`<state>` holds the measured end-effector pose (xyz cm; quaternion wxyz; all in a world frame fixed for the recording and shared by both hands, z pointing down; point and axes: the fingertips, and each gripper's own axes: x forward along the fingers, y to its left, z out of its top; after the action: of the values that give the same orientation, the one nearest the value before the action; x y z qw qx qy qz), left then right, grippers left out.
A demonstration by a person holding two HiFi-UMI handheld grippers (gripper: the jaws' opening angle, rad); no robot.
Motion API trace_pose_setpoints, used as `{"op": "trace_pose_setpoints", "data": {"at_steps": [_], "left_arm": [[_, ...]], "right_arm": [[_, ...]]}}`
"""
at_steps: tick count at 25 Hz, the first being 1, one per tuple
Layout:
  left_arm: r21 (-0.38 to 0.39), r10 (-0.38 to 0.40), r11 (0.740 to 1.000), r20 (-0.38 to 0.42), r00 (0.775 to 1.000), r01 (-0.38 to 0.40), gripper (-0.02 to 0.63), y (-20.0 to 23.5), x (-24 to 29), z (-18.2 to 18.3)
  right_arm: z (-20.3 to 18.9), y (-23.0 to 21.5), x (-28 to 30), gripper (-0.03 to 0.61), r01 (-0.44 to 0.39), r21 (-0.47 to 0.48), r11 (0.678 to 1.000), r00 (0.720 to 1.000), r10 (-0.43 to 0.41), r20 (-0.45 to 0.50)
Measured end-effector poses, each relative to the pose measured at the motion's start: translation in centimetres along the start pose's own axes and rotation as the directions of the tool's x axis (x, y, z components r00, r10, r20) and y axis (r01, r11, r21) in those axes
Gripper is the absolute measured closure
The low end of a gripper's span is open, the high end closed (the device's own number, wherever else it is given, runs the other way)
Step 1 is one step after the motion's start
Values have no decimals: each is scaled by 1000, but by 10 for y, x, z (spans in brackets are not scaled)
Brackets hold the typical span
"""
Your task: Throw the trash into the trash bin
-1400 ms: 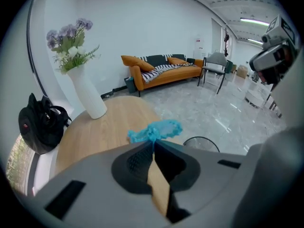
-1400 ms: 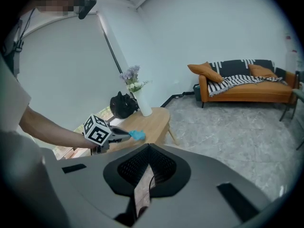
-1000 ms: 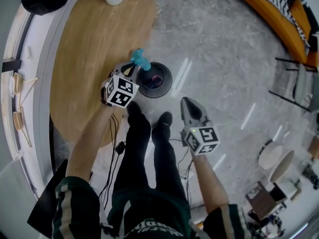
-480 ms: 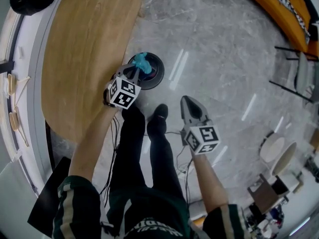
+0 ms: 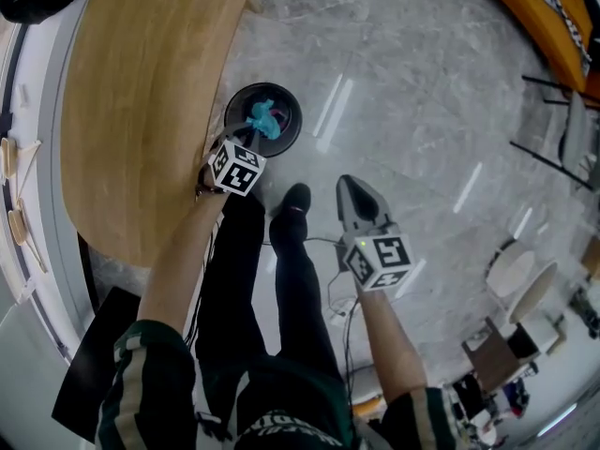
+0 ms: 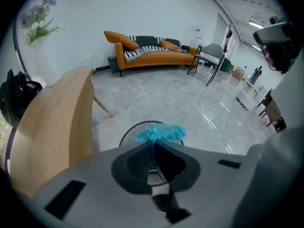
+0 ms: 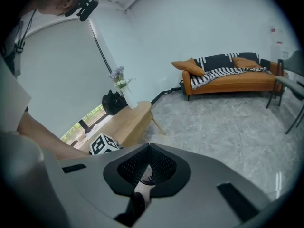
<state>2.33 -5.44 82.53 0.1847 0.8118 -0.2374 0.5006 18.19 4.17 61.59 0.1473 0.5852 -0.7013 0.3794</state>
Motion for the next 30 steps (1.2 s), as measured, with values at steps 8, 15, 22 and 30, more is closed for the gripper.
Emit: {"op": "trace_pose_setpoints", "data": {"at_steps": [8, 15, 22, 30], "left_arm": [[-78, -64, 995, -131, 989, 54, 557, -20, 41, -43], [-85, -78, 994, -176, 981, 64, 506, -30, 41, -54], [-79, -36, 996, -103, 994, 27, 508, -20, 4, -26], [-143, 62, 988, -22, 998, -64, 612, -11, -97, 20]], "right_arm": [[-15, -14, 2, 577, 11, 30, 999, 1000, -10, -16], [-20, -27, -3, 577, 24, 43, 999, 999, -22, -27], [-2, -16, -3, 577, -6, 23, 1000, 1000, 6, 0], [53, 26, -21, 577, -72, -51, 996, 997, 74, 33]]}}
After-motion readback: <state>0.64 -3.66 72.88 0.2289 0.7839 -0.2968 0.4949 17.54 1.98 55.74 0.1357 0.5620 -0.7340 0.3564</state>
